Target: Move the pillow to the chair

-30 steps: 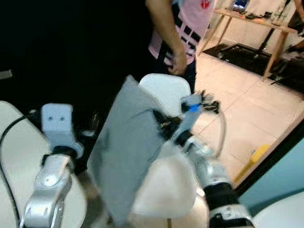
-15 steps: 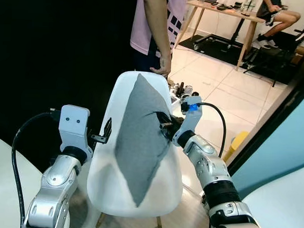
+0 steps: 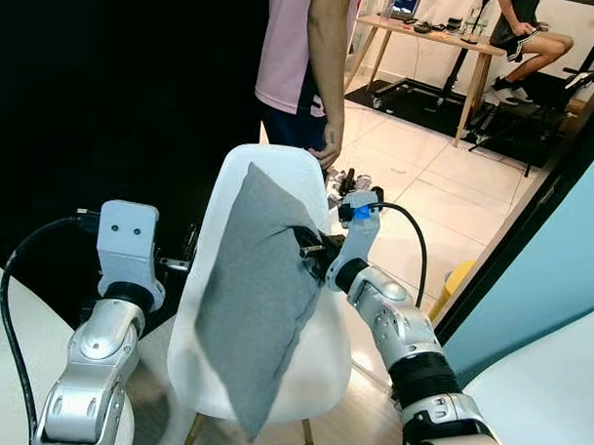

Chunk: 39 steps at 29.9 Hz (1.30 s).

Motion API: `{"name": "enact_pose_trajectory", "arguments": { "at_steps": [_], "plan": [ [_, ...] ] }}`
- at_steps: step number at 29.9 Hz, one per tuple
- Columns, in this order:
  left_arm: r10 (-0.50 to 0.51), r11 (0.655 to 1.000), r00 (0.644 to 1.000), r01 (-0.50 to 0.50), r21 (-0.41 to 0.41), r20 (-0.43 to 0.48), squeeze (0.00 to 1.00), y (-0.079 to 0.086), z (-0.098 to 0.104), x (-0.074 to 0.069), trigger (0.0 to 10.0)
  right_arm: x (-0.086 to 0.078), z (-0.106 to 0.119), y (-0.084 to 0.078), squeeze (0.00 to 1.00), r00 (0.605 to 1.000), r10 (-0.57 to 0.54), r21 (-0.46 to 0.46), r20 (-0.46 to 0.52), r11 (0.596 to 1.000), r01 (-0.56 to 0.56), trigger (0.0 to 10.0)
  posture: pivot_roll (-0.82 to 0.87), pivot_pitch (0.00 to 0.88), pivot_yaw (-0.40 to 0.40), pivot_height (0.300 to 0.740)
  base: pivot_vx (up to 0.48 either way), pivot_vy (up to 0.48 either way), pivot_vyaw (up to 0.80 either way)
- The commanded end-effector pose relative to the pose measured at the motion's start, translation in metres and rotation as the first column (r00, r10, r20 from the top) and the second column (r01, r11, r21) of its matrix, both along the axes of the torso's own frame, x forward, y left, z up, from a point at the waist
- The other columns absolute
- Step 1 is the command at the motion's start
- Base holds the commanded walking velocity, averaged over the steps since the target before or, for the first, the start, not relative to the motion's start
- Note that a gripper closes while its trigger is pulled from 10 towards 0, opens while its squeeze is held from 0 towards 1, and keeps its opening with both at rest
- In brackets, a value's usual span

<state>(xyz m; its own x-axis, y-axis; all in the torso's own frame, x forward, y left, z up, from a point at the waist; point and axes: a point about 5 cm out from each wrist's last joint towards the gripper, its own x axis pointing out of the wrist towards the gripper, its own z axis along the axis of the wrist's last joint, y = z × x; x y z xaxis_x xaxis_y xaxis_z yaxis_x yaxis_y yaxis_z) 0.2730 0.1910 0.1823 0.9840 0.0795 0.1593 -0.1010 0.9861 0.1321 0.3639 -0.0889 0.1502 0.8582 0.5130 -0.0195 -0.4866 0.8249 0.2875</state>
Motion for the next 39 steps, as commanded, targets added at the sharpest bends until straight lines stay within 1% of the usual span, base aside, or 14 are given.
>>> {"name": "enact_pose_trajectory", "arguments": {
  "at_steps": [1, 5, 6, 7, 8, 16, 20, 25, 28, 30, 33, 34, 38, 39],
  "plan": [
    [0.030, 0.999, 0.999, -0.030, 0.030, -0.027, 0.00, 0.005, -0.003, 0.001, 10.0, 0.007, 0.018, -0.006, 0.00, 0.998, -0.049, 0.060, 0.044, 0.997, 0.046, 10.0, 0.11, 0.000, -0.085, 0.685, 0.000, 0.000, 0.00],
    [0.040, 0.999, 0.999, -0.039, 0.034, -0.030, 0.00, 0.006, -0.003, 0.001, 10.0, 0.008, 0.019, -0.006, 0.00, 0.997, -0.068, 0.076, 0.034, 0.995, 0.066, 10.0, 0.11, 0.000, -0.085, 0.675, 0.000, 0.000, 0.00],
    [0.048, 0.998, 0.998, -0.047, 0.031, -0.029, 0.00, 0.006, -0.002, 0.001, 10.0, 0.009, 0.020, -0.005, 0.00, 0.997, -0.080, 0.097, 0.021, 0.992, 0.077, 10.0, 0.11, 0.000, -0.085, 0.665, 0.000, 0.000, 0.00],
    [0.048, 0.998, 0.998, -0.047, 0.031, -0.029, 0.00, 0.006, -0.002, 0.001, 10.0, 0.009, 0.020, -0.005, 0.00, 0.997, -0.080, 0.097, 0.021, 0.992, 0.077, 10.0, 0.11, 0.000, -0.085, 0.665, 0.000, 0.000, 0.00],
    [0.050, 0.998, 0.998, -0.049, 0.030, -0.027, 0.00, 0.006, -0.002, 0.001, 10.0, 0.009, 0.021, -0.003, 0.00, 0.997, -0.079, 0.107, 0.019, 0.991, 0.076, 10.0, 0.11, 0.000, -0.086, 0.655, 0.000, 0.000, 0.00],
    [0.050, 0.998, 0.998, -0.050, 0.028, -0.025, 0.00, 0.006, -0.002, 0.002, 10.0, 0.010, 0.022, 0.000, 0.00, 0.997, -0.079, 0.113, 0.017, 0.991, 0.077, 10.0, 0.11, 0.000, -0.088, 0.640, 0.000, 0.000, 0.00],
    [0.049, 0.998, 0.999, -0.049, 0.026, -0.020, 0.00, 0.005, -0.001, 0.002, 10.0, 0.011, 0.023, 0.003, 0.00, 0.997, -0.082, 0.132, 0.009, 0.988, 0.080, 10.0, 0.11, 0.000, -0.091, 0.625, 0.000, 0.000, 0.00],
    [0.049, 0.998, 0.999, -0.049, 0.025, -0.017, 0.00, 0.004, 0.000, 0.002, 10.0, 0.011, 0.024, 0.004, 0.00, 0.996, -0.083, 0.139, 0.006, 0.987, 0.082, 10.0, 0.11, 0.000, -0.092, 0.620, 0.000, 0.000, 0.00],
    [0.049, 0.999, 0.999, -0.049, 0.024, -0.008, 0.00, 0.002, 0.002, 0.002, 10.0, 0.013, 0.027, 0.011, 0.00, 0.998, -0.065, 0.189, -0.016, 0.980, 0.067, 10.0, 0.10, 0.000, -0.094, 0.605, 0.000, 0.000, 0.00],
    [0.049, 0.999, 0.999, -0.049, 0.024, -0.008, 0.00, 0.002, 0.002, 0.002, 10.0, 0.013, 0.027, 0.011, 0.00, 0.998, -0.065, 0.189, -0.016, 0.980, 0.067, 10.0, 0.10, 0.000, -0.094, 0.605, 0.000, 0.000, 0.00],
    [0.046, 0.999, 0.999, -0.046, 0.024, -0.001, 0.00, 0.000, 0.003, 0.002, 10.0, 0.015, 0.032, 0.021, 0.00, 0.999, -0.036, 0.248, -0.038, 0.968, 0.044, 10.0, 0.11, 0.000, -0.097, 0.590, 0.000, 0.000, 0.00],
    [0.046, 0.999, 0.999, -0.046, 0.024, -0.001, 0.00, 0.000, 0.003, 0.002, 10.0, 0.015, 0.032, 0.021, 0.00, 0.999, -0.036, 0.248, -0.038, 0.968, 0.044, 10.0, 0.11, 0.000, -0.097, 0.590, 0.000, 0.000, 0.00],
    [0.041, 0.999, 0.999, -0.042, 0.028, 0.007, 0.00, -0.003, 0.005, 0.002, 10.0, 0.021, 0.044, 0.034, 0.00, 0.999, -0.006, 0.316, -0.043, 0.949, 0.019, 10.0, 0.12, 0.000, -0.102, 0.575, 0.000, 0.000, 0.00],
    [0.041, 0.999, 0.999, -0.042, 0.028, 0.007, 0.00, -0.003, 0.005, 0.002, 10.0, 0.021, 0.044, 0.034, 0.00, 0.999, -0.006, 0.316, -0.043, 0.949, 0.019, 10.0, 0.12, 0.000, -0.102, 0.575, 0.000, 0.000, 0.00]
  ]
}}
